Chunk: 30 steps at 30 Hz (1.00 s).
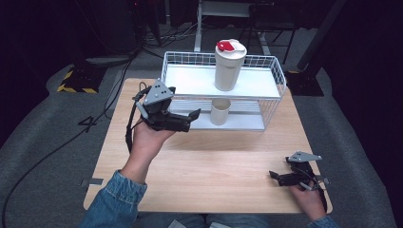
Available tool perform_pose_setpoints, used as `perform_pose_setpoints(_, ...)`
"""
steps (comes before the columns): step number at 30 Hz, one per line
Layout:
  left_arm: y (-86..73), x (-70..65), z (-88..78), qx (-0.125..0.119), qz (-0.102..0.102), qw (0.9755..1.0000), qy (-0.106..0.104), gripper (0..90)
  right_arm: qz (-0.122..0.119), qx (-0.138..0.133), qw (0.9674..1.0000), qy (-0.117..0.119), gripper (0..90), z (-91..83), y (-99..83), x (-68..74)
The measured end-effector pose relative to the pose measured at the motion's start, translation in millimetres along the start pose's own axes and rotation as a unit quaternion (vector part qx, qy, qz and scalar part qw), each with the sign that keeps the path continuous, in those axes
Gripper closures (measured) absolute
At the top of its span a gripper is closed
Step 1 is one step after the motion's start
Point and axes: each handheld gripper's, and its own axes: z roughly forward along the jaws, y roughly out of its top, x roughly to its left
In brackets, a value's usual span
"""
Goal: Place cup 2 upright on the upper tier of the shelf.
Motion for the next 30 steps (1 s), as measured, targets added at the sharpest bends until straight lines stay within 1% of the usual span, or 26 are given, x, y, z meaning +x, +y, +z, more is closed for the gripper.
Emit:
perform_pose_setpoints(2, -7.1, 1.7, -5.1, 0.007, 0.0, 1.0, 0.005, 0.0, 0.0, 0.0, 1.0, 0.0, 2.7, 0.0, 0.0, 0.0)
perform_pose_setpoints(6, -25.5, 4.6, -14.0, 0.03, 0.003, 0.9994, 0.016, 0.0, 0.0, 0.0, 1.0, 0.0, 2.7, 0.0, 0.0, 0.0)
perform_pose_setpoints(8, -37.5, 5.5, -19.1, 0.04, -0.003, 0.9991, 0.017, 0.0, 0.0, 0.0, 1.0, 0.0, 2.7, 0.0, 0.0, 0.0)
perform_pose_setpoints(11, -50.5, 5.6, -23.8, 0.047, -0.008, 0.9987, 0.017, 0.0, 0.0, 0.0, 1.0, 0.0, 2.7, 0.0, 0.0, 0.0)
perform_pose_setpoints(15, -64.2, 3.8, -28.0, 0.066, -0.006, 0.9976, 0.02, 0.0, 0.0, 0.0, 1.0, 0.0, 2.7, 0.0, 0.0, 0.0)
perform_pose_setpoints(18, -75.5, 2.4, -32.4, 0.065, -0.016, 0.9976, 0.019, 0.0, 0.0, 0.0, 1.0, 0.0, 2.7, 0.0, 0.0, 0.0)
perform_pose_setpoints(22, -95.4, 4.0, -39.1, 0.066, -0.032, 0.9972, 0.016, 0.0, 0.0, 0.0, 1.0, 0.0, 2.7, 0.0, 0.0, 0.1)
perform_pose_setpoints(24, -107.6, 5.5, -41.1, 0.067, -0.046, 0.9966, 0.016, 0.0, 0.0, 0.0, 1.0, 0.0, 2.7, 0.0, 0.0, 0.0)
perform_pose_setpoints(25, -117.2, 7.9, -42.8, 0.066, -0.05, 0.9964, 0.021, 0.0, 0.0, 0.0, 1.0, 0.0, 2.7, 0.0, 0.0, 0.1)
perform_pose_setpoints(26, -121.2, 9.5, -42.9, 0.071, -0.051, 0.9959, 0.025, 0.0, 0.0, 0.0, 1.0, 0.0, 2.7, 0.0, 0.0, 0.1)
perform_pose_setpoints(28, -129.0, 12.3, -42.8, 0.091, -0.054, 0.9938, 0.034, 0.0, 0.0, 0.0, 1.0, -0.001, 2.7, 0.0, -0.1, 0.1)
perform_pose_setpoints(29, -134.6, 13.2, -43.6, 0.097, -0.053, 0.9928, 0.046, 0.0, 0.0, 0.0, 1.0, -0.001, 2.7, 0.0, -0.1, 0.1)
perform_pose_setpoints(30, -137.5, 14.0, -44.0, 0.101, -0.054, 0.9921, 0.05, 0.0, 0.0, 0.0, 1.0, -0.001, 2.7, 0.0, -0.1, 0.1)
